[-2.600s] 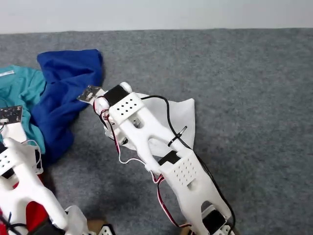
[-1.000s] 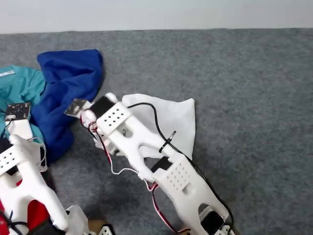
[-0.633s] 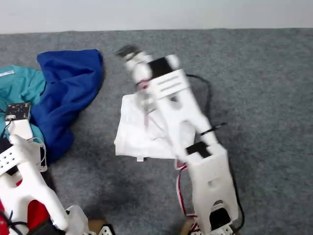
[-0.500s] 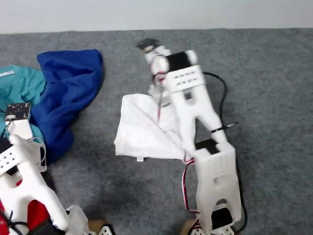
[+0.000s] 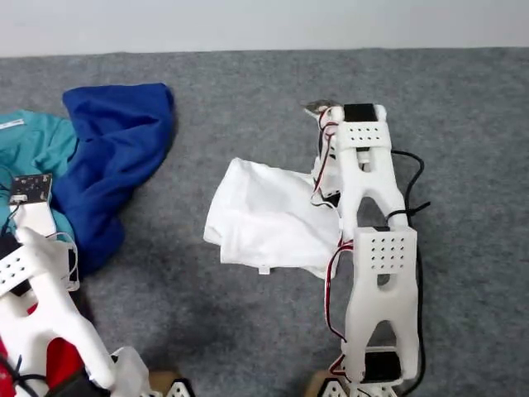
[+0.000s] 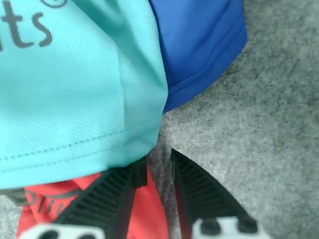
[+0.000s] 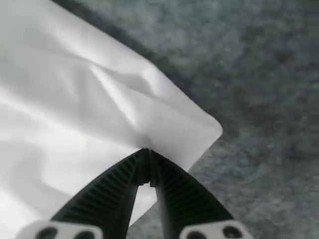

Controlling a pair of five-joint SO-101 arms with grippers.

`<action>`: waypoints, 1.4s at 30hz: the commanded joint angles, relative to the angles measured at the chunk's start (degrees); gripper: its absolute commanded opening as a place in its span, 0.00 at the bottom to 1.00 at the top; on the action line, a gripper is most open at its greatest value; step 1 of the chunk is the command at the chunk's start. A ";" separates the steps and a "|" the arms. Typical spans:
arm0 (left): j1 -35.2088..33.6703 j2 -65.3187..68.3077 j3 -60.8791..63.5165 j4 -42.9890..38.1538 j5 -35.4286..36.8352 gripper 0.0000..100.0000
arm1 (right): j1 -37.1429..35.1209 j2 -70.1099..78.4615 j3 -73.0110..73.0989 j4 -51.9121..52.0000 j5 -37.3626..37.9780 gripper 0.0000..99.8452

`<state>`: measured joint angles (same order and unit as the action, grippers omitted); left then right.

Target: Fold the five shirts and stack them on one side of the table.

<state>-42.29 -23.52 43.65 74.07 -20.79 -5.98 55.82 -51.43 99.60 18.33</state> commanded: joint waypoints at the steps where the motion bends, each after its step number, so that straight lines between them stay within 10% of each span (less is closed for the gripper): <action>1: 0.26 -2.02 -0.40 0.70 0.53 0.08 | -0.40 -1.63 -2.73 0.13 0.70 0.01; 20: 0.26 -2.02 -0.48 0.35 0.53 0.08 | -21.32 -14.37 -2.46 -1.54 0.62 0.01; 42: 0.26 -2.02 -0.66 0.53 0.53 0.08 | -19.30 -4.53 -5.80 -23.08 0.70 0.01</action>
<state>-42.29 -23.52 43.65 74.07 -20.79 -26.64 52.92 -51.69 76.31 18.33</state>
